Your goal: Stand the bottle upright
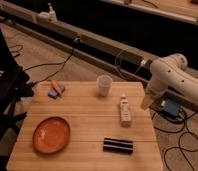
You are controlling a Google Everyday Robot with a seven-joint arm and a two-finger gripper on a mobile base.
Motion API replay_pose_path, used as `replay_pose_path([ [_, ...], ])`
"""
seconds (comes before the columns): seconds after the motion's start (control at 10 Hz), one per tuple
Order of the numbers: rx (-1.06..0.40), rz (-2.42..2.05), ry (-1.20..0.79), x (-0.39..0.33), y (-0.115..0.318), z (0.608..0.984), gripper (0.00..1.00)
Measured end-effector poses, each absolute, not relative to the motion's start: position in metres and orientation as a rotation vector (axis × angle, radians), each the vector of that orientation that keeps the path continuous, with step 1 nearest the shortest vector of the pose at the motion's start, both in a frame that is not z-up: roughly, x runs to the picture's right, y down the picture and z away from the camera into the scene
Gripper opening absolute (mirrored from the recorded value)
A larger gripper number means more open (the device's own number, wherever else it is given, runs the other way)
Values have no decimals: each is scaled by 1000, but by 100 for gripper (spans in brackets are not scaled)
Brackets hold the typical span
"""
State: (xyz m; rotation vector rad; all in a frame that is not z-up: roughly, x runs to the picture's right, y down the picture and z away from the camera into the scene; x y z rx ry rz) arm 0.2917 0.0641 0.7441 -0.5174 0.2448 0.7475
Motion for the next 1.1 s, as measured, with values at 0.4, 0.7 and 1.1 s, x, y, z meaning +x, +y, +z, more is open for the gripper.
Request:
replay_pose_path([
  [0.4,-517,747,245,292,64,744,74],
  [0.7,-519,751,242,291,64,745,74],
  [1.1,-527,953,215,284,41,758,74],
])
